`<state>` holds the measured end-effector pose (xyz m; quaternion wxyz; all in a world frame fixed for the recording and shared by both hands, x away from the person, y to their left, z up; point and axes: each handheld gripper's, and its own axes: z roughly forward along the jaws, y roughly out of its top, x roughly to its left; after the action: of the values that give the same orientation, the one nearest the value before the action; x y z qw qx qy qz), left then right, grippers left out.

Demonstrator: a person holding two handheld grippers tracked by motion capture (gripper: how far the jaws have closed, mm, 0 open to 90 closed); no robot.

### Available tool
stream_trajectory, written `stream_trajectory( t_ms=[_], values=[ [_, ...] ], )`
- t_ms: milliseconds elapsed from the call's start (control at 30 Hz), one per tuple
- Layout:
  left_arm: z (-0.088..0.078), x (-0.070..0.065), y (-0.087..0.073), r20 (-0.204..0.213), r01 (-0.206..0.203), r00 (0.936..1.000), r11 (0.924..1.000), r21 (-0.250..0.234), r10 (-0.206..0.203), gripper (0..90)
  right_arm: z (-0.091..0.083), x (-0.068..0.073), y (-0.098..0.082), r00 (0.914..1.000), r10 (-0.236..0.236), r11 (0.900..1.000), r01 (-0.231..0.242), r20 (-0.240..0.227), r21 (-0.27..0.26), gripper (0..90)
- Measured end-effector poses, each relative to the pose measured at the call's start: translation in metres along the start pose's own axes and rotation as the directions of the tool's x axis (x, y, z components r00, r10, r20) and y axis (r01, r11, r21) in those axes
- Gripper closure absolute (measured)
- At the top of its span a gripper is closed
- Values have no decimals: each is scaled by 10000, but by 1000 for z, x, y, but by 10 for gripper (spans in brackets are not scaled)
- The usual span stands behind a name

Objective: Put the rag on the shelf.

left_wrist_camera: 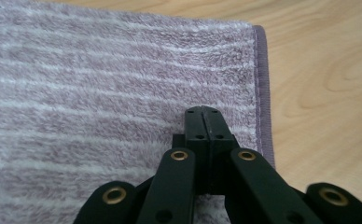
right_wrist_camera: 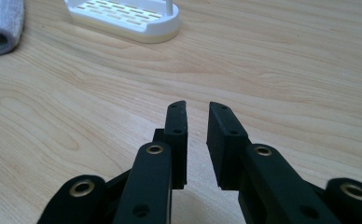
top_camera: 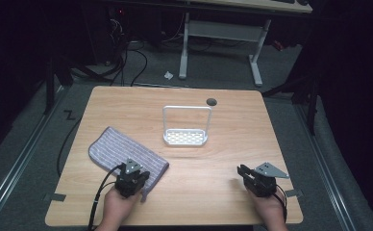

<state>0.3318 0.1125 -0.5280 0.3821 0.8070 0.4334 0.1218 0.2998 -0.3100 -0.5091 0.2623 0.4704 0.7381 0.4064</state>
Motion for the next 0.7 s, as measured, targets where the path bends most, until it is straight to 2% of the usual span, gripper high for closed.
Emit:
stream_trajectory(
  t_ms=[200, 333, 433, 567, 700],
  values=[
    [3, -31, -4, 828, -570, 9950, 9983, 66, 563, 900, 2, 2, -1, 10000, 22, 9999, -21, -86, 157, 828],
    [7, -57, -4, 1494, -1103, 9829, 9938, 122, 1073, 900, 4, 6, 0, 9998, -31, 9997, 35, -182, 255, 876],
    [11, -73, -5, 1737, -1445, 9746, 9895, 48, 1415, 900, 6, 11, 0, 9993, -203, 9992, 213, -299, 349, 900],
    [15, -85, -4, 1998, -1482, 9690, 9890, -8, 1453, 900, 5, 28, 5, 9953, -757, 9965, 776, -609, 295, 900],
    [18, -90, -4, 2292, -1347, 9642, 9909, -90, 1331, 900, 12, 58, 14, 9822, -1276, 9907, 1328, -1379, 291, 900]
  ],
)
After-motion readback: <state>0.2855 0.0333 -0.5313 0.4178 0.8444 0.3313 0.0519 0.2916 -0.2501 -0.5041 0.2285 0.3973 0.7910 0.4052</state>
